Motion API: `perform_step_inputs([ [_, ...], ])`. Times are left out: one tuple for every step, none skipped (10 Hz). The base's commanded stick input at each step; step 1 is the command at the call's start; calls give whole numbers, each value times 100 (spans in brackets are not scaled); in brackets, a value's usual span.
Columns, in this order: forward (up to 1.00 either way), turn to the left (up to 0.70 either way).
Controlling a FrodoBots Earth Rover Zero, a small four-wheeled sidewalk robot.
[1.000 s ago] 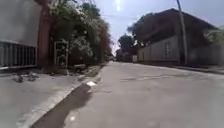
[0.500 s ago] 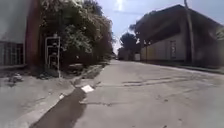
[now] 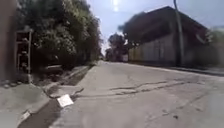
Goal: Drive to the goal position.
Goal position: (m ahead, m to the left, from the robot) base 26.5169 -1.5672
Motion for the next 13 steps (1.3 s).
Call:
perform_step_inputs([
  [100, 2],
  [100, 2],
  [100, 2],
  [100, 2],
  [100, 2],
  [100, 2],
  [100, 2],
  [100, 2],
  [100, 2],
  [100, 2],
  [100, 2],
  [100, 2],
  [100, 2],
])
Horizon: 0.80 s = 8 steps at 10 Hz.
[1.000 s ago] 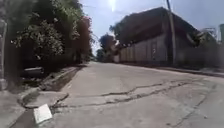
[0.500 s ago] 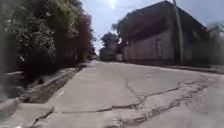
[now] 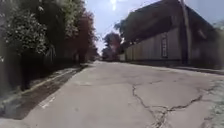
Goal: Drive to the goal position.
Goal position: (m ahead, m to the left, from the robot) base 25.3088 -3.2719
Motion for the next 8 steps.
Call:
perform_step_inputs([
  [100, 2],
  [100, 2],
  [100, 2],
  [100, 2],
  [100, 2],
  [100, 2],
  [100, 2],
  [100, 2],
])
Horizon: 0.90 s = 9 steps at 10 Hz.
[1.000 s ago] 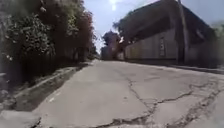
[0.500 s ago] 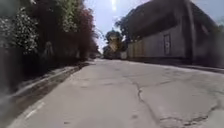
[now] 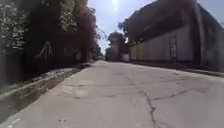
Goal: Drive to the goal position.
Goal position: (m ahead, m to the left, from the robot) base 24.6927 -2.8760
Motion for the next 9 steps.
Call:
perform_step_inputs([
  [100, 2],
  [100, 2],
  [100, 2],
  [100, 2],
  [100, 2],
  [100, 2],
  [100, 2],
  [100, 2],
  [100, 2],
])
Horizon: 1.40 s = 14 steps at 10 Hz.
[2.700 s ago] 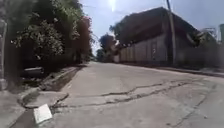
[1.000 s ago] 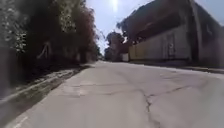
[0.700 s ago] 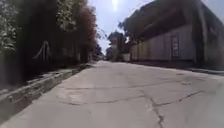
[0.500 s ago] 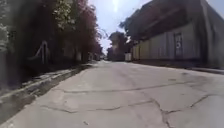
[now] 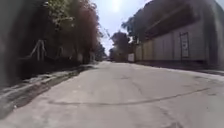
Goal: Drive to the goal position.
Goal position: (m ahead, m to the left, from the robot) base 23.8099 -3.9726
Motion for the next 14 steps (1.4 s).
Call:
perform_step_inputs([
  [100, 2],
  [100, 2],
  [100, 2],
  [100, 2],
  [100, 2],
  [100, 2],
  [100, 2],
  [100, 2],
  [100, 2],
  [100, 2],
  [100, 2],
  [100, 2],
  [100, 2],
  [100, 2],
])
